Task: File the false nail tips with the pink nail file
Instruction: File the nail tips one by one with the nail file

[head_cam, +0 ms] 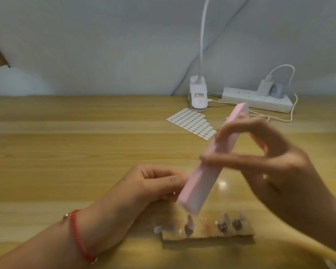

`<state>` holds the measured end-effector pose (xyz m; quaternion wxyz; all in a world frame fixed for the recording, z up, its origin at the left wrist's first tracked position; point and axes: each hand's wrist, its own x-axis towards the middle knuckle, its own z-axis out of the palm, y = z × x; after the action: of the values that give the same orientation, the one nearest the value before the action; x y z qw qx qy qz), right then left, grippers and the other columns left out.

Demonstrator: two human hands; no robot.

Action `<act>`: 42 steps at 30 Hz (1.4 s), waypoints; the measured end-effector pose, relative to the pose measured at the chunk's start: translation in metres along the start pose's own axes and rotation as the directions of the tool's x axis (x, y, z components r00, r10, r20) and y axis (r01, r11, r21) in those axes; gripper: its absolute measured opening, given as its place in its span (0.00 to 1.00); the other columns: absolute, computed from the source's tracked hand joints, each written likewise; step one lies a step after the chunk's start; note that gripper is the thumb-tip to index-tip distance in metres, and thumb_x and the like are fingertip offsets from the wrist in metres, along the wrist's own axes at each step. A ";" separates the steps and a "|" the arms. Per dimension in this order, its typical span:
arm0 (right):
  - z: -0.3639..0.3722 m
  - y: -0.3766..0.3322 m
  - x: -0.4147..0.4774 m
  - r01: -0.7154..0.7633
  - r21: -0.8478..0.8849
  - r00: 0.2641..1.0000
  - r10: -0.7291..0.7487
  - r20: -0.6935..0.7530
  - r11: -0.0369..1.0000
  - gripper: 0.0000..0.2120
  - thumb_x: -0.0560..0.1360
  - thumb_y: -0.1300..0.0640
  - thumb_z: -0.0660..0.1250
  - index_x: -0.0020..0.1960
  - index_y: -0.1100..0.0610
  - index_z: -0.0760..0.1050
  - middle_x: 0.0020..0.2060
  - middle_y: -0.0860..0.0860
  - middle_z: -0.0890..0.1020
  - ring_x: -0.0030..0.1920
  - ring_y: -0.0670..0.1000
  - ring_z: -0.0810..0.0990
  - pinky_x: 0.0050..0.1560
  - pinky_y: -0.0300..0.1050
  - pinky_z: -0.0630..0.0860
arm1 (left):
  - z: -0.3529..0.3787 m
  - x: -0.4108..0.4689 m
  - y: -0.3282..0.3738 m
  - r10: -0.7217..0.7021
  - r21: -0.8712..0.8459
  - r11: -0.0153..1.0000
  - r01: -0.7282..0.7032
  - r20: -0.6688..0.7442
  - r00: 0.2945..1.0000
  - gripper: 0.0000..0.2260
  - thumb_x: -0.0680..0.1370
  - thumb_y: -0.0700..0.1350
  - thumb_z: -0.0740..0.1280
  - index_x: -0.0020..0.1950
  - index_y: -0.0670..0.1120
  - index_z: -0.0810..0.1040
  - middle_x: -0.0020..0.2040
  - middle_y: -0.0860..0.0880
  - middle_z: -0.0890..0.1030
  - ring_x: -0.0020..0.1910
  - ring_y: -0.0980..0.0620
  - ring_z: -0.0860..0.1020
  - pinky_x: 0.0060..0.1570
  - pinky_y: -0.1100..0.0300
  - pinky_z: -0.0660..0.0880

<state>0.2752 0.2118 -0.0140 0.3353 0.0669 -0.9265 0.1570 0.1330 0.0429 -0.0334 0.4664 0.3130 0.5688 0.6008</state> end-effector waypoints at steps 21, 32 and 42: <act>0.013 -0.031 -0.026 0.326 -0.177 0.944 -0.311 0.110 0.929 0.19 0.78 0.66 0.66 0.46 0.41 0.83 0.46 0.40 0.77 0.59 0.35 0.73 0.70 0.37 0.65 | 0.001 -0.002 0.004 0.016 -0.045 0.999 -0.016 0.006 1.000 0.10 0.62 0.51 0.72 0.36 0.46 0.86 0.34 0.47 0.83 0.35 0.55 0.79 0.39 0.67 0.76; 0.020 -0.018 -0.019 0.074 0.142 0.992 -0.087 0.092 0.987 0.15 0.75 0.57 0.72 0.61 0.51 0.78 0.60 0.37 0.71 0.65 0.35 0.70 0.71 0.37 0.65 | 0.000 -0.002 0.001 0.016 -0.050 0.999 -0.016 -0.003 1.000 0.12 0.62 0.50 0.72 0.39 0.44 0.86 0.36 0.45 0.83 0.36 0.53 0.79 0.40 0.63 0.76; 0.021 -0.020 -0.020 0.063 0.364 0.986 -0.115 0.122 0.929 0.21 0.74 0.73 0.69 0.61 0.53 0.76 0.60 0.40 0.74 0.66 0.38 0.70 0.72 0.37 0.62 | -0.001 -0.002 0.000 0.057 -0.051 0.997 -0.055 0.041 0.998 0.16 0.59 0.57 0.78 0.38 0.47 0.86 0.33 0.50 0.82 0.33 0.57 0.79 0.37 0.64 0.77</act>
<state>0.2826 0.1866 -0.0371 0.2576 0.1802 -0.8997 0.3029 0.1329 0.0405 -0.0330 0.4690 0.3296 0.5349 0.6207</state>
